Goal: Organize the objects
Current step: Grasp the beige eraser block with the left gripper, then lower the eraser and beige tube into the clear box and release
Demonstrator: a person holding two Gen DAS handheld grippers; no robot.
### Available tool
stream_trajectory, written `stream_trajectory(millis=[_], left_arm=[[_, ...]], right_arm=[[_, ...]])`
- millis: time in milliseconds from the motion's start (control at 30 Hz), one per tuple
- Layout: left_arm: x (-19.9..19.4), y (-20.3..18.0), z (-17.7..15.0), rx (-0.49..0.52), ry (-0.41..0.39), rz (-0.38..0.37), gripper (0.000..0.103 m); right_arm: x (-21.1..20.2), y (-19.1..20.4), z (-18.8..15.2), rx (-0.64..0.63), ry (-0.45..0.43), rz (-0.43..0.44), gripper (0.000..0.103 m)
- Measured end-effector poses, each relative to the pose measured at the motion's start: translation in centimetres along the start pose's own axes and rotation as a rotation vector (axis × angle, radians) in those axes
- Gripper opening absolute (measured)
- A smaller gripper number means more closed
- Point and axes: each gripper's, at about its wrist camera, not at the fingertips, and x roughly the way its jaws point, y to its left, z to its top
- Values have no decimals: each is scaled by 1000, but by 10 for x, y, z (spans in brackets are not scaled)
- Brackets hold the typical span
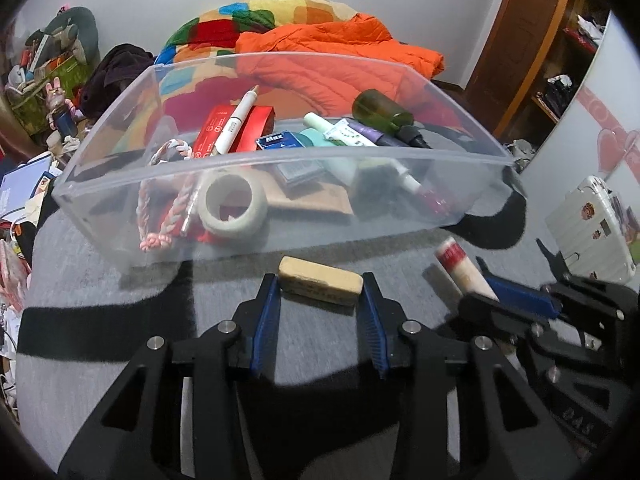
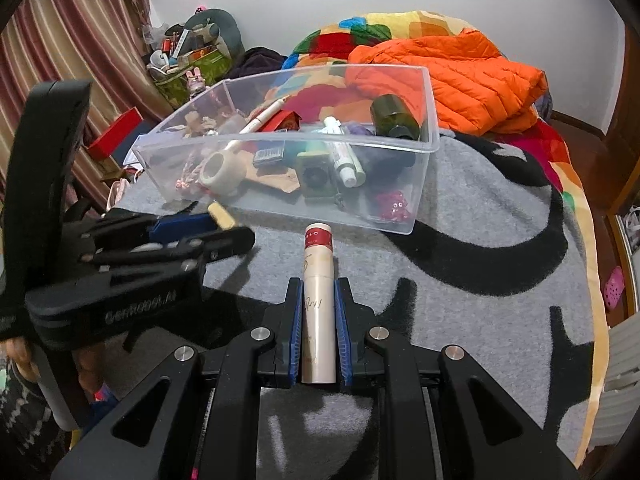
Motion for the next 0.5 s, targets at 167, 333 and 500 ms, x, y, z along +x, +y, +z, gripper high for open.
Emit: stream_trajectory(millis=[167, 333, 500], left_arm=[[-20, -2, -4, 12, -46, -6, 40], [-40, 0, 2, 12, -98, -25, 40], [-60, 5, 14, 9, -158, -29, 40]], right_arm=[[-9, 4, 6, -11, -27, -10, 14], [-20, 10, 17, -23, -66, -13, 14], [-30, 16, 34, -40, -113, -28, 14]])
